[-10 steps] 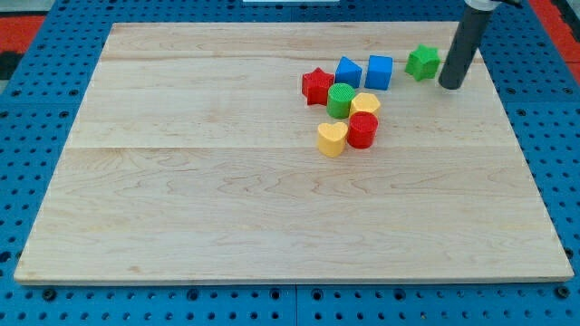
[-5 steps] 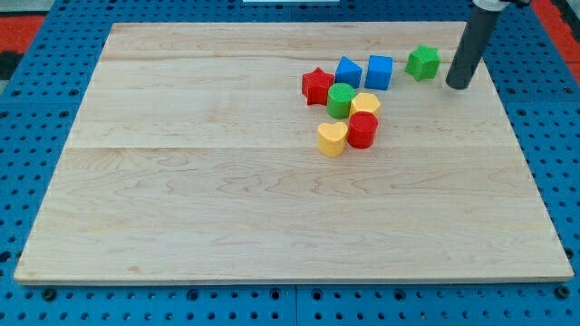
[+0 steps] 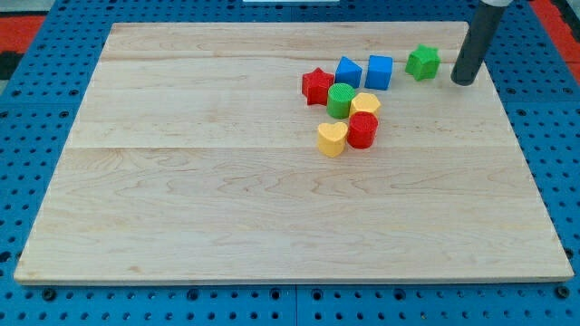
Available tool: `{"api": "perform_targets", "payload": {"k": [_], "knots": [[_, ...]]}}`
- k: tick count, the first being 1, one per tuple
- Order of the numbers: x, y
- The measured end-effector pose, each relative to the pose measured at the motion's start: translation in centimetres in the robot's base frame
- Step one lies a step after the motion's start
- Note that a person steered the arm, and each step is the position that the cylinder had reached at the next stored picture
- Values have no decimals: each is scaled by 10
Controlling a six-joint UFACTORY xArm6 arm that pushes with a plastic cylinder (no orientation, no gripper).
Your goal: Push green star above blue triangle
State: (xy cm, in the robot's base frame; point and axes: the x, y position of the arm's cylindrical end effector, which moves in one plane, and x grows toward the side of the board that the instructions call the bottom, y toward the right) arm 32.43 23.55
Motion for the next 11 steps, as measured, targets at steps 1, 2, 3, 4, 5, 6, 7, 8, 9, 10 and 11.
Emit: {"api": "perform_targets", "payload": {"k": [1,2,3,4,5,6,7,8,9,10,11], "knots": [[-8,-14],[-23,-15],[-39,-15],[-47,-15],[-47,-27],[-47,-56],[-47,-83],[-47,-77],[-48,-59],[-61,-52],[-84,-56]]}}
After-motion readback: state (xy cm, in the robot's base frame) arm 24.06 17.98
